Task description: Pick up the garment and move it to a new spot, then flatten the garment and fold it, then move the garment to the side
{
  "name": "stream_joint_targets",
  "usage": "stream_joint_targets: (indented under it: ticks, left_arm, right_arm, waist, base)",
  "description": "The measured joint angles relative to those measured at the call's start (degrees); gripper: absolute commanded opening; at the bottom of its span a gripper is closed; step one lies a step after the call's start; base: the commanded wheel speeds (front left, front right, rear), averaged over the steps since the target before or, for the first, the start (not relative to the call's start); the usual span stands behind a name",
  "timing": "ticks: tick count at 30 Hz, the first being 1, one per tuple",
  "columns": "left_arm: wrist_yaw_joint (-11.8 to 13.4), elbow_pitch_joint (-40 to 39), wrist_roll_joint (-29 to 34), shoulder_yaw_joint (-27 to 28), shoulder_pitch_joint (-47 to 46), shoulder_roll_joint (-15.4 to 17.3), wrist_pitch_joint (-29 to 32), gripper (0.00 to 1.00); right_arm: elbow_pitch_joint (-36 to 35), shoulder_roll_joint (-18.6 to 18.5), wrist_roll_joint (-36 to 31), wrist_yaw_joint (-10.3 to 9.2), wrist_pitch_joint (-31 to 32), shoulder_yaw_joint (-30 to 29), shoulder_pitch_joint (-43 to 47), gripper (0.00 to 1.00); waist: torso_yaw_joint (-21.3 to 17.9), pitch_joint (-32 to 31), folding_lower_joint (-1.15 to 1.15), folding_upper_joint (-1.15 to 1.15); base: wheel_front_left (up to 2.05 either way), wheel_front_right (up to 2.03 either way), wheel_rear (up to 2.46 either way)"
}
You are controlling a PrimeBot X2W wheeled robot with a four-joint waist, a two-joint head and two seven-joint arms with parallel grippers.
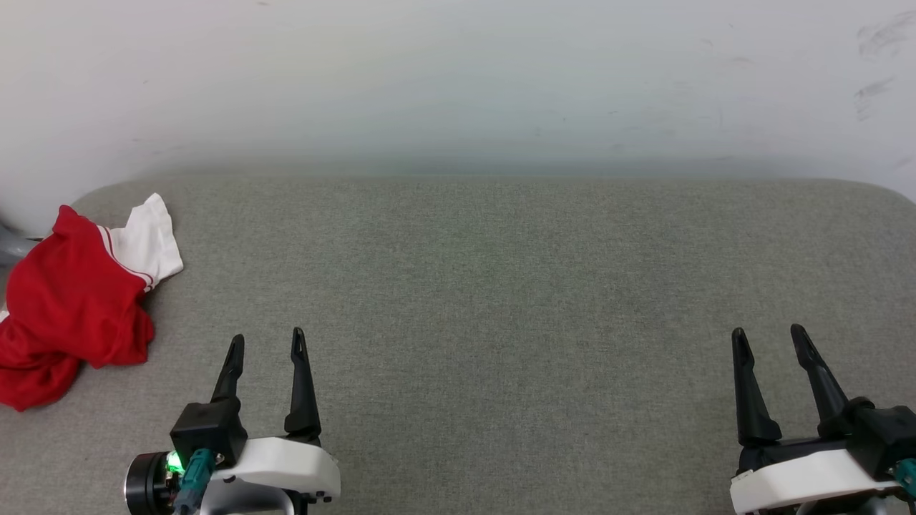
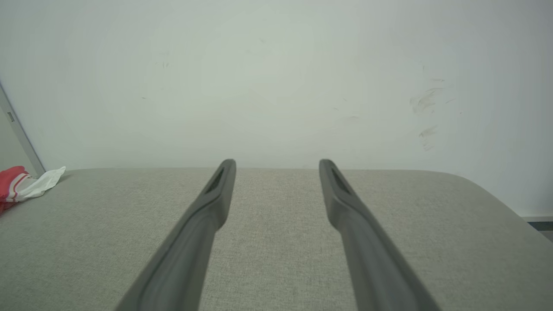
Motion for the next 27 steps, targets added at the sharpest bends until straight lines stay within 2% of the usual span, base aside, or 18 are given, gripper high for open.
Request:
stream_joint_targets:
  ticks: [18,27]
  left_arm:
    - [-0.82,0.94,5.94,0.27,0.69,-0.29,-1.81,1.00]
    - [-1.86,1.51,5.28,1.40,0.86,-0.45,-2.01,1.00]
  right_arm:
    - [-0.38,-0.01,-2.81,0.01,-1.85,0.79,0.64,1.00]
    - [-0.02,-0.01,-1.35,0.01,-1.99,0.91,0.67,1.00]
  waist:
    - [0.32,-0.20,0.00,0.00]
    - [0.15,-0.21,0.00,0.00]
  base:
    - [0.00,0.00,0.00]
    - [0.00,0.00,0.00]
